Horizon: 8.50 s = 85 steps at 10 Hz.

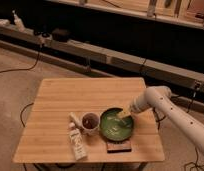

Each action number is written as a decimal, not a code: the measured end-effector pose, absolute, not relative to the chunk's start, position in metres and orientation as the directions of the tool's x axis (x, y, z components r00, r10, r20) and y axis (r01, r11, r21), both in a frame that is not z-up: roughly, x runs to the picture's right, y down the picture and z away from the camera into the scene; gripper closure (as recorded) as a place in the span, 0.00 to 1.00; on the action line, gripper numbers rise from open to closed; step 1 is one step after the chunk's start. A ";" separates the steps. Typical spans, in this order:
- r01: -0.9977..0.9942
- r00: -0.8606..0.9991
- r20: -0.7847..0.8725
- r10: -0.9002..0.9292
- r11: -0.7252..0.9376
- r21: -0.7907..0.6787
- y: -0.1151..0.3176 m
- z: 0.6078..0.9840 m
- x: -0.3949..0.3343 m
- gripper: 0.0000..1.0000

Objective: Drag the ceramic bowl in a circle

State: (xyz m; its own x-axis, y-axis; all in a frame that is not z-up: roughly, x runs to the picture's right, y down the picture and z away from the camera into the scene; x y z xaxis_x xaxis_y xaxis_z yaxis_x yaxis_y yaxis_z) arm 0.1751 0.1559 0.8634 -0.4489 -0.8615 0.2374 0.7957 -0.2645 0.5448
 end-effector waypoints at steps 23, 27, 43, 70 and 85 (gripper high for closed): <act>0.999 -0.023 0.424 -0.905 -0.011 0.030 0.066 0.900 0.318 0.94; 0.977 -0.170 0.425 -0.889 -0.097 0.188 0.071 0.912 0.238 0.94; 1.000 0.022 0.498 -0.867 0.016 -0.016 0.108 0.862 0.358 0.94; 0.998 -0.064 0.537 -0.841 -0.060 0.025 0.065 0.929 0.297 0.94; 0.998 -0.061 0.276 -0.959 -0.057 0.023 0.148 0.819 0.273 0.94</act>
State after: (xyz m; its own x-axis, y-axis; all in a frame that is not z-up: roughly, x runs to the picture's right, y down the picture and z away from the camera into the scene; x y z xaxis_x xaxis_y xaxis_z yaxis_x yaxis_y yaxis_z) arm 0.2735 0.1478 0.8193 -0.0610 -0.9594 0.2755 0.9981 -0.0568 0.0232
